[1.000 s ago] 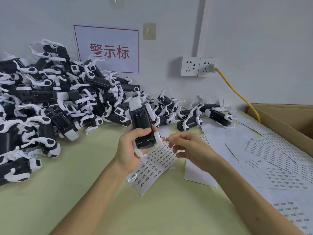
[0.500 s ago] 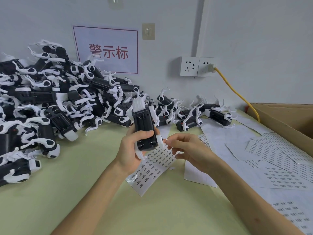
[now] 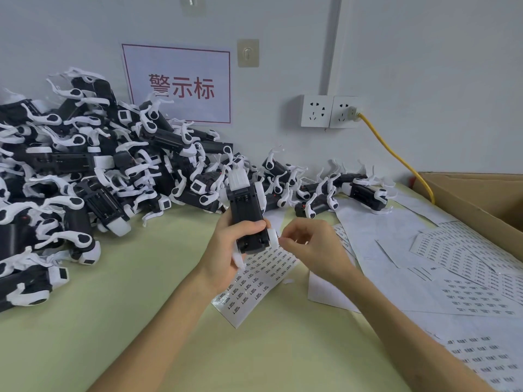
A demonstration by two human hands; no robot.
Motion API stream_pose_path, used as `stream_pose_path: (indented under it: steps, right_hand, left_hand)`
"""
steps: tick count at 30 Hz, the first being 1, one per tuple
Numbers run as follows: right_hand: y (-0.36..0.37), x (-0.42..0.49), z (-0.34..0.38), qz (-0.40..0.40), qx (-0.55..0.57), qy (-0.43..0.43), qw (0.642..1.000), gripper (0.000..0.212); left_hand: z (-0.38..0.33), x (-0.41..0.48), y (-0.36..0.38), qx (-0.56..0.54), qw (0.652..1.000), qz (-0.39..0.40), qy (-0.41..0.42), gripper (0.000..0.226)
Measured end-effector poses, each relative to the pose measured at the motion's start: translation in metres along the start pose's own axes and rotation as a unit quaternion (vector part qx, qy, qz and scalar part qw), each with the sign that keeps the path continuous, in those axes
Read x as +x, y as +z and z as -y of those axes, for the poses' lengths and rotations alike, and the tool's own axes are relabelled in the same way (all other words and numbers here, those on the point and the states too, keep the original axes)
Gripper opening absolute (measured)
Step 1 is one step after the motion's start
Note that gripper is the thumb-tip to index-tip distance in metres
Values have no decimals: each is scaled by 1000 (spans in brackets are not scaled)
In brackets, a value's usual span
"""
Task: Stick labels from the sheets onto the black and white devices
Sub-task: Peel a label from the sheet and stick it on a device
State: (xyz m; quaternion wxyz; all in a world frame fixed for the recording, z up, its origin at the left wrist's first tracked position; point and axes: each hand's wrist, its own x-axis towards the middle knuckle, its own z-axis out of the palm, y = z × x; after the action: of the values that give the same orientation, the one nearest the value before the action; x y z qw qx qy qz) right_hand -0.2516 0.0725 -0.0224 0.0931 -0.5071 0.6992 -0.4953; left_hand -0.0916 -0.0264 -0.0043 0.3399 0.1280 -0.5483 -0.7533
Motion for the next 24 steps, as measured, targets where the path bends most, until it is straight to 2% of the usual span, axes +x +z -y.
stream_pose_path:
  steps: [2, 4, 5, 7, 9, 12, 14, 17, 19, 21, 24]
  right_hand:
    - [3, -2, -1, -77, -72, -58, 993, 22]
    - [0, -5, -1, -112, -19, -80, 990, 12]
    - [-2, -6, 0, -110, 22, -79, 991, 19]
    - [-5, -7, 4, -67, 72, -77, 992, 61]
    - [-2, -8, 8, -11, 99, -63, 993, 98]
    - [9, -10, 11, 36, 137, -28, 989, 123]
    - [12, -9, 10, 17, 153, -4, 988, 122]
    - [5, -3, 10, -56, 231, 49, 970, 107]
    - [-6, 3, 8, -85, 302, 83, 946, 109]
    - [-18, 7, 8, -112, 355, 100, 923, 105]
    - [-32, 10, 5, -133, 380, 104, 909, 90]
  left_hand:
    - [3, 2, 0, 38, 999, -40, 0, 41]
    - [3, 5, -2, 64, 995, -75, -3, 46]
    - [3, 6, -3, 74, 994, -84, -7, 47]
    - [1, 5, -2, 91, 991, -98, -27, 37]
    - [0, 4, -1, 57, 991, -98, -67, 38]
    - [1, 2, 4, 12, 995, -16, -96, 55]
    - [2, 0, 8, -20, 996, 34, -78, 59]
    - [3, 0, 8, -99, 986, 116, -64, 41]
    - [3, 1, 5, -68, 986, 132, -77, 34]
    - [5, 3, 2, 52, 994, 73, -63, 25]
    - [6, 2, 0, 161, 983, -68, 60, 20]
